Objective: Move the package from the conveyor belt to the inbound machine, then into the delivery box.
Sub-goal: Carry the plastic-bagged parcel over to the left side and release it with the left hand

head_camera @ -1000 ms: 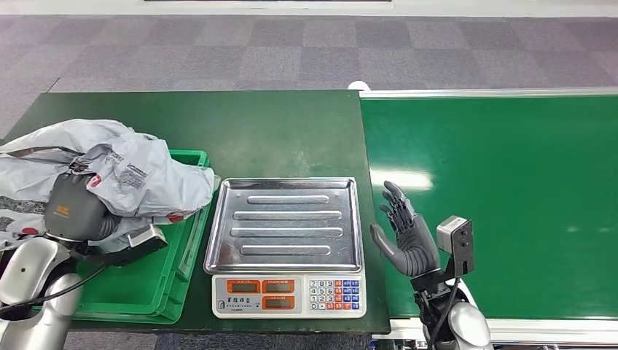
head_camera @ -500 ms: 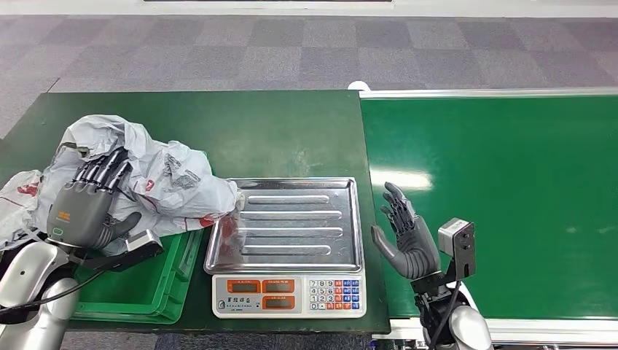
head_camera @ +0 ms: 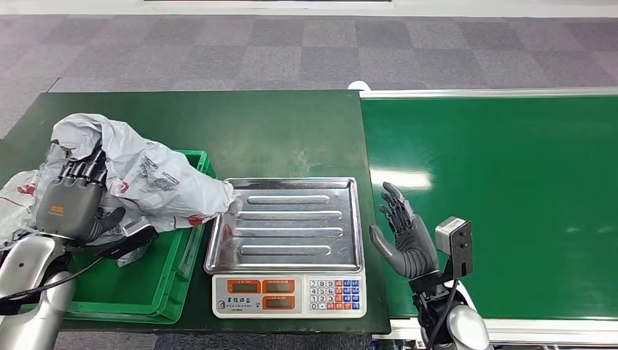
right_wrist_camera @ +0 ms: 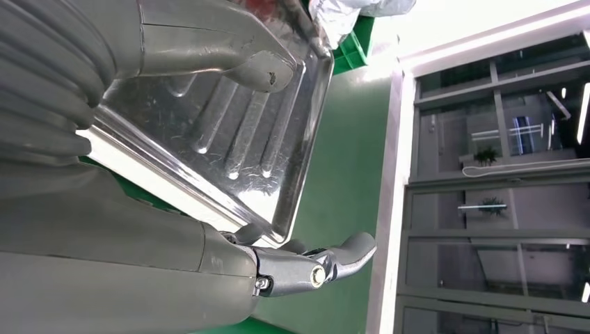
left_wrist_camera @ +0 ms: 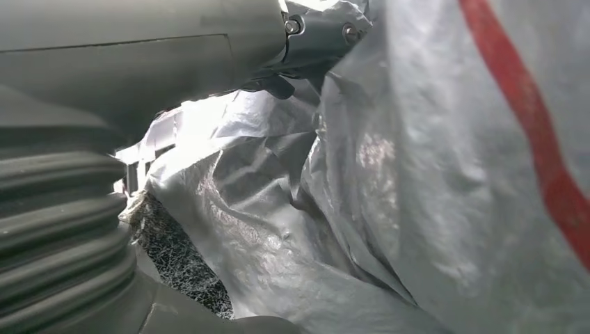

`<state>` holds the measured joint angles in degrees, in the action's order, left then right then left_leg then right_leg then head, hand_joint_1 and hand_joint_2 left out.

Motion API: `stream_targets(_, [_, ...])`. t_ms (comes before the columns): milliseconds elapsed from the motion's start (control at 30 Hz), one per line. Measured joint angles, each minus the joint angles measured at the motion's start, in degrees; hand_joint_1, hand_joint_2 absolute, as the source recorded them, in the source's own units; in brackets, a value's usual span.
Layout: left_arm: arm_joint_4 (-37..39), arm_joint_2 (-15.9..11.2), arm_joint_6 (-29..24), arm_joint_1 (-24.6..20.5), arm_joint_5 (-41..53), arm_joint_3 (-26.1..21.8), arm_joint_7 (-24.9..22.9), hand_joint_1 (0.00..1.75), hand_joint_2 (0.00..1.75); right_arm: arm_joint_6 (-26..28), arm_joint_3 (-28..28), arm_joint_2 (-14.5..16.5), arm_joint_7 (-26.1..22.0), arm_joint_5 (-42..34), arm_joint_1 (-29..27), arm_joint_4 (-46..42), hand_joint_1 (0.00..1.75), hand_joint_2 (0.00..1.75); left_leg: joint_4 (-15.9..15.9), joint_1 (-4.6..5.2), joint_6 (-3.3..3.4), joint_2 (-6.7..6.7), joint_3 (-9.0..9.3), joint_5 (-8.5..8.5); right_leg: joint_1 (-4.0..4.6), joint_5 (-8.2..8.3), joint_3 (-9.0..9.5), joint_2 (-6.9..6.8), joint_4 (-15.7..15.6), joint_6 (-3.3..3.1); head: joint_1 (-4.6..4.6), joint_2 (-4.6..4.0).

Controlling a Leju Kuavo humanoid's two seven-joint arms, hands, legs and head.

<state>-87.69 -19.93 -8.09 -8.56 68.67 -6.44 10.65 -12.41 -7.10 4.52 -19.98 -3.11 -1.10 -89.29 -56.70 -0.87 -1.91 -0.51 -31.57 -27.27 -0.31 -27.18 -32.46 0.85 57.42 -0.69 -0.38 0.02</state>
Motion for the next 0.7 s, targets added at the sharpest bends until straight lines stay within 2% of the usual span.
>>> stream_targets(133, [0.81, -0.33, -1.05, -0.24, 7.63, -0.47, -6.73, 0.00, 1.75, 0.05, 0.07, 0.21, 0.15, 0.23, -0.03, -0.02, 0.00, 1.75, 0.00, 0.00, 0.00, -0.03, 0.00, 0.00, 0.00, 0.00, -0.01, 0.02, 0.00, 0.00, 0.00, 0.00])
stream_targets(267, [0.68, -0.12, -5.56, -0.01, 13.15, -2.48, -12.76, 0.00, 1.75, 0.26, 0.60, 0.85, 0.30, 0.70, -0.33, -0.36, 0.00, 1.75, 0.00, -0.01, 0.00, -0.01, 0.00, 0.00, 0.01, 0.00, -0.01, 0.01, 0.01, 0.00, 0.01, 0.00])
stream_targets(433, [-0.22, 0.48, -6.51, 0.61, 15.12, -4.45, -15.25, 0.00, 1.75, 0.33, 0.81, 1.27, 0.55, 0.93, -0.72, -0.68, 0.00, 1.75, 0.00, -0.01, 0.00, -0.01, -0.02, 0.00, 0.01, 0.00, -0.01, 0.00, 0.00, 0.00, 0.01, 0.00])
stream_targets(567, [-0.86, 1.57, -4.81, 0.89, 15.80, -6.16, -18.69, 0.00, 1.75, 0.43, 0.89, 1.64, 1.07, 1.30, -0.88, -1.35, 0.00, 1.75, 0.00, -0.01, 0.00, 0.01, -0.02, 0.00, 0.00, 0.00, -0.01, -0.01, -0.01, 0.00, 0.01, 0.00])
stream_targets(700, [-0.59, 2.58, -3.00, 1.13, 15.97, -7.12, -18.97, 0.00, 1.75, 0.59, 0.90, 1.79, 1.01, 1.74, -1.27, -1.70, 0.00, 1.75, 0.00, -0.01, 0.00, 0.02, -0.02, 0.00, 0.00, 0.00, -0.01, -0.02, -0.01, 0.00, 0.01, 0.00])
